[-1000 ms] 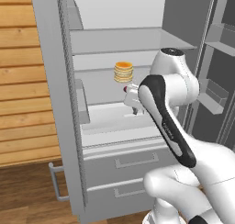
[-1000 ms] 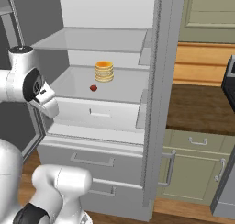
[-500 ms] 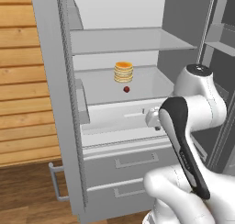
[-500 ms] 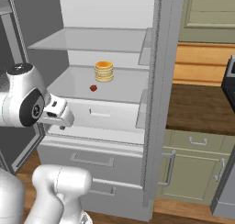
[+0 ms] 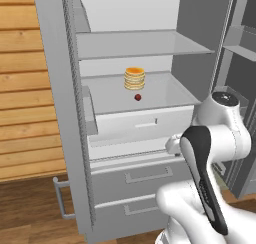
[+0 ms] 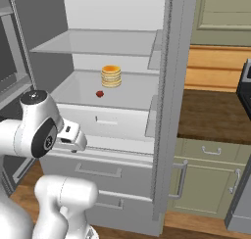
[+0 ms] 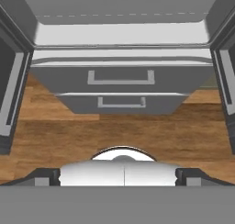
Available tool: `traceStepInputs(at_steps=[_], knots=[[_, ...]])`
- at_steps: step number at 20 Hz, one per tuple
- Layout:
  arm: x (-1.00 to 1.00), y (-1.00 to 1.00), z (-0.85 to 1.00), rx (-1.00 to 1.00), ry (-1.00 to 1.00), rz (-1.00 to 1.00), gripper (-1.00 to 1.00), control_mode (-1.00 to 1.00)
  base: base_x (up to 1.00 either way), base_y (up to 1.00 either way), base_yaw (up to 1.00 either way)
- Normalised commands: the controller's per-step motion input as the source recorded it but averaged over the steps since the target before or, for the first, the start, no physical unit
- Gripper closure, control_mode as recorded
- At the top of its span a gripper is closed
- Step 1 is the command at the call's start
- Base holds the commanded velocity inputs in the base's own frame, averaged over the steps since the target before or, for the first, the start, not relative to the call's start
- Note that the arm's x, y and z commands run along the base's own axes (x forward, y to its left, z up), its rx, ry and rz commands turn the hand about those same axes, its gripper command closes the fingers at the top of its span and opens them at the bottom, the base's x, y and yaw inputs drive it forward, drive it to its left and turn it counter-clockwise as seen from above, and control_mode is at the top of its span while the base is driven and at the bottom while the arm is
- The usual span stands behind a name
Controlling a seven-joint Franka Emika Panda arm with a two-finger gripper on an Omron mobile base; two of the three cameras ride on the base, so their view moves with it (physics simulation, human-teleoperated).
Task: Take the strawberry from the fridge and place it on top of the pancake, located on the dining counter.
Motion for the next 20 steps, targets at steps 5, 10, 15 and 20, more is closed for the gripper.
traceStepInputs(at_steps=[5, 10, 15, 20], knots=[[0.02, -0.19, -0.30, 0.00, 0.01, -0.11, -1.00, -1.00, 0.00, 0.00, 0.00], [0.00, -0.08, -0.25, 0.00, 0.00, -0.03, -1.00, -1.00, 0.00, 0.00, 0.00], [0.00, 0.00, -0.03, 0.00, 0.00, 0.00, -1.00, -1.00, 0.00, 0.00, 0.00], [0.00, 0.01, 0.00, 0.00, 0.00, 0.00, -1.00, -1.00, 0.00, 0.00, 0.00]])
